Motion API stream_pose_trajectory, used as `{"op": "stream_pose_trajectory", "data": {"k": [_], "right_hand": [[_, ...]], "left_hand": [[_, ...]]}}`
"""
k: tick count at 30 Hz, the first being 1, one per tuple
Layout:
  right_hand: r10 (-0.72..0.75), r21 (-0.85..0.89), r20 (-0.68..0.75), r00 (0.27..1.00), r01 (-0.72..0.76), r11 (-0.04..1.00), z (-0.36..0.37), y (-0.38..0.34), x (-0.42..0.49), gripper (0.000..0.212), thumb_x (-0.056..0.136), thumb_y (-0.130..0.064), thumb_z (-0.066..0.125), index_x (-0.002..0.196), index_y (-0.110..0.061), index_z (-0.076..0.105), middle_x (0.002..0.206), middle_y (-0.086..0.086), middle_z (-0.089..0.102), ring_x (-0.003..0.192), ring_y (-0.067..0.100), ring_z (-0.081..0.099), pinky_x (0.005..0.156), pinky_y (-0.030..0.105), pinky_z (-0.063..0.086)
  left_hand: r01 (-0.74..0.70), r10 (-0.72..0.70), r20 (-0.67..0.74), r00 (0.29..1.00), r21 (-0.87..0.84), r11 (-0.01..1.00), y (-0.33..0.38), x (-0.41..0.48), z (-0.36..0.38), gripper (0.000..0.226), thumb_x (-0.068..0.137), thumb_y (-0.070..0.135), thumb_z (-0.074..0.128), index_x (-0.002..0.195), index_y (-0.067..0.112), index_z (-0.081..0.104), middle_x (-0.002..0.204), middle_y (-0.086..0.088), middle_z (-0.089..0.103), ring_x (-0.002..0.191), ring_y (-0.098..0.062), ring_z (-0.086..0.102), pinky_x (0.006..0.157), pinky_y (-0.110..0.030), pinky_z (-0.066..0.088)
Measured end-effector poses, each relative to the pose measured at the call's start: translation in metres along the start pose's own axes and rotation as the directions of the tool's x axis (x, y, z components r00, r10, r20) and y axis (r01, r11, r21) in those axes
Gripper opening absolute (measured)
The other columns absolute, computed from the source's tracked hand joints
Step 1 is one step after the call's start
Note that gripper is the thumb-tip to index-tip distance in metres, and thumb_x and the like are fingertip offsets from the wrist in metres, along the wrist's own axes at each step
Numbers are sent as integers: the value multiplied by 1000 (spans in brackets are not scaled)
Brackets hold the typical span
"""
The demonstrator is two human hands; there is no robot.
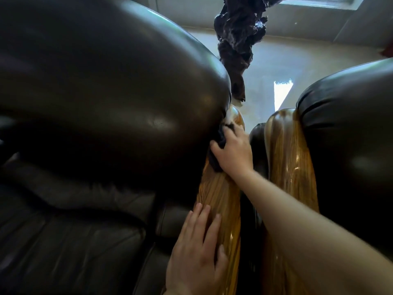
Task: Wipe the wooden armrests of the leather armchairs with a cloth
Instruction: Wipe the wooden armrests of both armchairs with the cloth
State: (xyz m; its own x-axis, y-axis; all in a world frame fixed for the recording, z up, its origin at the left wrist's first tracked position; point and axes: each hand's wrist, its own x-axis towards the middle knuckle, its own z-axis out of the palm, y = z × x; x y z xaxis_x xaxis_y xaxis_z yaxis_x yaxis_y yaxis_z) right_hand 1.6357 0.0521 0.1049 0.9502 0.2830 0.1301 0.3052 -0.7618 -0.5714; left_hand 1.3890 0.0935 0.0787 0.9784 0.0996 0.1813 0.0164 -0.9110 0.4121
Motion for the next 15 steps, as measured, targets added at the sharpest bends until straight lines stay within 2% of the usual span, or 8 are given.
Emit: {"op": "stream_pose_trajectory", "data": {"k": [3, 6, 8, 10, 13, 15], "right_hand": [[-223, -109, 25, 974, 225, 968, -2, -1, -54, 53, 87, -43, 60, 135, -21, 60, 153, 5, 45, 149, 30, 25, 120, 51, 22], [-416, -149, 130, 900, 433, 889, -4, 5, -87, 44, 90, -46, 52, 128, -27, 65, 152, -2, 47, 151, 24, 22, 121, 52, 18], [-489, -153, 196, 850, 519, 841, -9, 11, -88, 43, 92, -46, 50, 128, -30, 65, 152, -5, 47, 151, 23, 22, 120, 53, 20], [-460, -205, 214, 862, 500, 842, -11, 13, -80, 46, 92, -46, 49, 134, -29, 61, 155, -5, 43, 150, 24, 23, 119, 53, 23], [-225, -292, 178, 958, 270, 918, -8, 3, -73, 55, 96, -47, 46, 148, -25, 46, 164, -3, 26, 153, 25, 13, 120, 51, 19], [-130, -319, 165, 978, 178, 931, -6, -9, -82, 59, 98, -49, 43, 150, -23, 40, 166, -1, 19, 153, 25, 7, 122, 51, 16]], "left_hand": [[-4, 4, 0, 1000, -23, 1000, -1, 0, 0, 60, 82, 35, 55, 139, 16, 50, 150, -9, 42, 146, -22, 27, 113, -43, 29], [8, -8, 18, 1000, -10, 1000, -2, -2, 1, 60, 86, 37, 51, 143, 20, 41, 154, -7, 35, 148, -19, 19, 117, -42, 27], [18, -18, 18, 1000, -1, 1000, -1, -3, 2, 57, 87, 38, 49, 142, 21, 41, 154, -7, 35, 148, -18, 18, 117, -42, 27], [32, -32, 5, 999, -15, 999, -1, -5, 3, 55, 88, 37, 49, 139, 20, 44, 152, -8, 39, 147, -20, 22, 117, -42, 27], [67, -68, -20, 997, -46, 997, 1, -8, 1, 48, 89, 37, 46, 134, 19, 48, 148, -9, 43, 143, -23, 30, 114, -43, 33], [71, -73, -32, 997, -78, 994, 1, -9, -4, 43, 91, 35, 45, 130, 19, 49, 146, -10, 44, 141, -24, 33, 111, -45, 38]]}}
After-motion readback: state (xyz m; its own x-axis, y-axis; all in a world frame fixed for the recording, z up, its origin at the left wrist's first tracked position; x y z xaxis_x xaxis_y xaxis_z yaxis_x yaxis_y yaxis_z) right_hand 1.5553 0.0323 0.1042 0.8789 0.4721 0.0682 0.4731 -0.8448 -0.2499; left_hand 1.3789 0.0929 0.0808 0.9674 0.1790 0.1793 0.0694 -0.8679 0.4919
